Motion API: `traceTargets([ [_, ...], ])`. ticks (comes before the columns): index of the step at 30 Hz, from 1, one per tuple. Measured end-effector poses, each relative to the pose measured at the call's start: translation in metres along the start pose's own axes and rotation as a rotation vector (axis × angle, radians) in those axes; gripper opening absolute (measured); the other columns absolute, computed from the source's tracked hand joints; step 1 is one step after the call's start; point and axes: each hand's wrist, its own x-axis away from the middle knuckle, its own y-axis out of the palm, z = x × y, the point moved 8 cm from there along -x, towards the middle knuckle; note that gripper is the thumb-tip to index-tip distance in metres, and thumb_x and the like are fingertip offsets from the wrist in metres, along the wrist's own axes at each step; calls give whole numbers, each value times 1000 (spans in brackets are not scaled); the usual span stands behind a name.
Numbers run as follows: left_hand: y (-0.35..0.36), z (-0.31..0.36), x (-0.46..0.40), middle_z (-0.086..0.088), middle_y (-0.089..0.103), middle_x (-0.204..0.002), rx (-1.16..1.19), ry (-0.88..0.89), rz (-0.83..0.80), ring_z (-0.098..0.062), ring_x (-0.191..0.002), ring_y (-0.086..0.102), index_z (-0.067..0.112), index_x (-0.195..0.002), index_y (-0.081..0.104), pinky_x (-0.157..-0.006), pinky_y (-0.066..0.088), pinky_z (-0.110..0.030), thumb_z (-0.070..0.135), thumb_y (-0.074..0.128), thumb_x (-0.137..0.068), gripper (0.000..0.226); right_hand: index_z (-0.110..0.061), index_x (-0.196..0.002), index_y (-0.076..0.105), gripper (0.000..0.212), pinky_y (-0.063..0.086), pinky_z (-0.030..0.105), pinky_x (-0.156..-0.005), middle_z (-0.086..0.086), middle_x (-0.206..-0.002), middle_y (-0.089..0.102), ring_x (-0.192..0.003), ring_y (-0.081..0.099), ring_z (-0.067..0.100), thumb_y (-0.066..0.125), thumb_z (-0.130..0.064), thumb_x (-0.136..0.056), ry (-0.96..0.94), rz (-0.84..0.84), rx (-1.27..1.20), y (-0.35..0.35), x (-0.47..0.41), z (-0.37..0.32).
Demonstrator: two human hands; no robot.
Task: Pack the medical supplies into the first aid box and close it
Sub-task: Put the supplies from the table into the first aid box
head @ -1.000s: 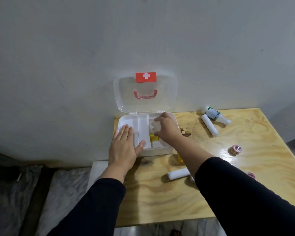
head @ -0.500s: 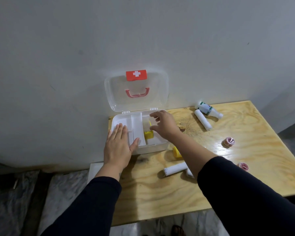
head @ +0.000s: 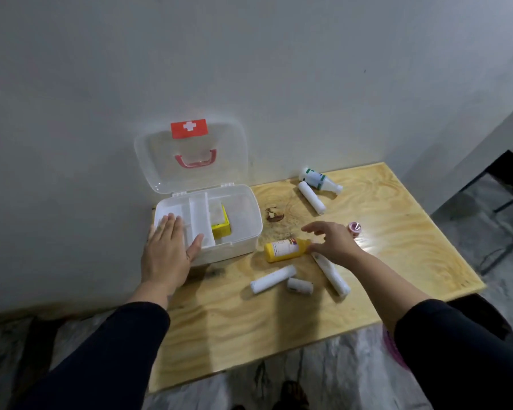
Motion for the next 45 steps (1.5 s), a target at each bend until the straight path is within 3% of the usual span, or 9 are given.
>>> traceTargets([
  [10,5,-2,-2,-10,23,-157,-2,0,6,-21,-146,15,6,-147,28,-119,3,-36,63,7,-85,87,-16,-106,72,35,47,31,-81,8,-103,70,-96,61,23,72,-2,-73,26,-38,-82,11,-6,22],
  [16,3,-1,-1,-10,21,-157,12,-9,-3,-20,-146,13,6,-148,25,-120,2,-36,59,11,-88,81,-22,-99,73,29,46,5,-65,1,-89,70,-85,66,14,79,-11,-74,67,87,-373,-14,-5,17],
  [17,3,-1,-1,-10,20,-158,12,-11,-5,-20,-147,13,6,-148,25,-120,2,-35,57,14,-91,78,-24,-100,72,28,48,6,-67,1,-92,69,-86,67,16,79,-13,-75,73,121,-440,-18,-5,13],
  [20,4,-1,-1,-9,17,-158,-4,-10,-16,-19,-147,10,6,-149,22,-120,1,-34,54,20,-95,72,-23,-103,72,26,57,35,-85,9,-106,68,-92,69,22,74,-12,-79,92,200,-589,-24,-5,-3],
  [24,4,-1,-2,-9,16,-159,-17,-2,-25,-18,-147,9,7,-149,20,-119,-1,-33,55,18,-95,73,-23,-105,72,27,57,29,-72,7,-100,72,-69,62,4,73,-13,-79,9,370,-489,-58,-5,-42],
  [29,2,-1,-2,-10,20,-158,-45,0,-16,-20,-147,12,5,-148,23,-118,1,-34,56,18,-94,74,-19,-109,70,29,60,39,-79,-2,-93,71,-83,70,14,71,-16,-80,-92,485,-573,-98,-6,-106],
  [33,1,1,-1,-13,27,-155,-110,30,-7,-24,-144,19,3,-145,27,-119,10,-38,53,19,-96,70,-17,-109,70,31,58,39,-84,0,-94,71,-87,69,15,72,-14,-78,-131,460,-589,-89,-21,-147],
  [39,2,-1,-4,-9,22,-157,-46,-4,-10,-20,-146,13,6,-148,23,-119,2,-35,58,15,-93,76,-14,-110,70,28,46,21,-74,4,-99,74,-83,61,8,68,-16,-82,-108,383,-402,-28,-45,-158],
  [45,3,-2,-3,-9,20,-158,-8,3,4,-20,-147,13,7,-148,23,-119,0,-34,65,-3,-82,92,-12,-115,67,31,44,19,-76,8,-111,71,-99,65,17,66,-12,-84,-55,301,-307,16,-59,-145],
])
